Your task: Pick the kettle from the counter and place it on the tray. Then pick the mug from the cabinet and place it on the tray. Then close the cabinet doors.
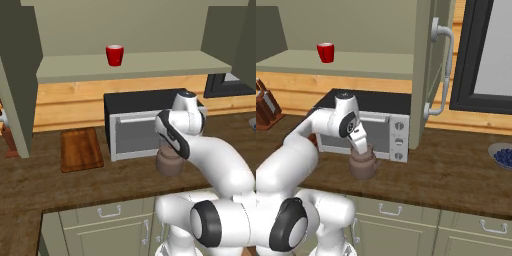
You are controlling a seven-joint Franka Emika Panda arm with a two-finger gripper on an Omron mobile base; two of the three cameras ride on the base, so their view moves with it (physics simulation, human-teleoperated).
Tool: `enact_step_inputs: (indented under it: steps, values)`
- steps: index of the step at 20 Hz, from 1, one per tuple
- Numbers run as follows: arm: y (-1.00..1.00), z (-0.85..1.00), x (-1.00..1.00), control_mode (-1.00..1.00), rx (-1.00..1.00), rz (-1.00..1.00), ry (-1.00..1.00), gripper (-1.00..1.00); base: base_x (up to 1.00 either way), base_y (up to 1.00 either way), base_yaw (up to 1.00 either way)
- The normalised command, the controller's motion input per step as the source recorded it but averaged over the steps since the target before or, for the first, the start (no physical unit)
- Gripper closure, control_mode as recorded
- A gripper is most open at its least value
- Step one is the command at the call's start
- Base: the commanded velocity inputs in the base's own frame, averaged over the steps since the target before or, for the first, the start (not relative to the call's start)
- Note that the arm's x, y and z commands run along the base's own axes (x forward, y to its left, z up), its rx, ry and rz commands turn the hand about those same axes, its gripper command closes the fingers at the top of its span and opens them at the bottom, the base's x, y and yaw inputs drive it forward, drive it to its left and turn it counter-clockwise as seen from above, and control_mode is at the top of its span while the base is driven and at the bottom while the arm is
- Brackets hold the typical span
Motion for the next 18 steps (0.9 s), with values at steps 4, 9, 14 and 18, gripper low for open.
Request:
enact_step_inputs:
  steps: [4, 9, 14, 18]
  values:
    - [-0.12, 0.05, 0.06, -1.0, 0.08, -0.08, -0.02, -1.0, 0.0, 0.0, 0.0]
    - [-0.1, 0.02, 0.32, -1.0, 0.07, -0.07, 0.0, -1.0, 0.0, 0.0, 0.0]
    - [-0.06, 0.0, 0.37, -1.0, 0.05, -0.03, 0.01, -1.0, 0.0, 0.0, 0.0]
    - [-0.02, -0.04, 0.32, -1.0, 0.0, -0.03, 0.0, -1.0, 0.0, 0.0, 0.0]
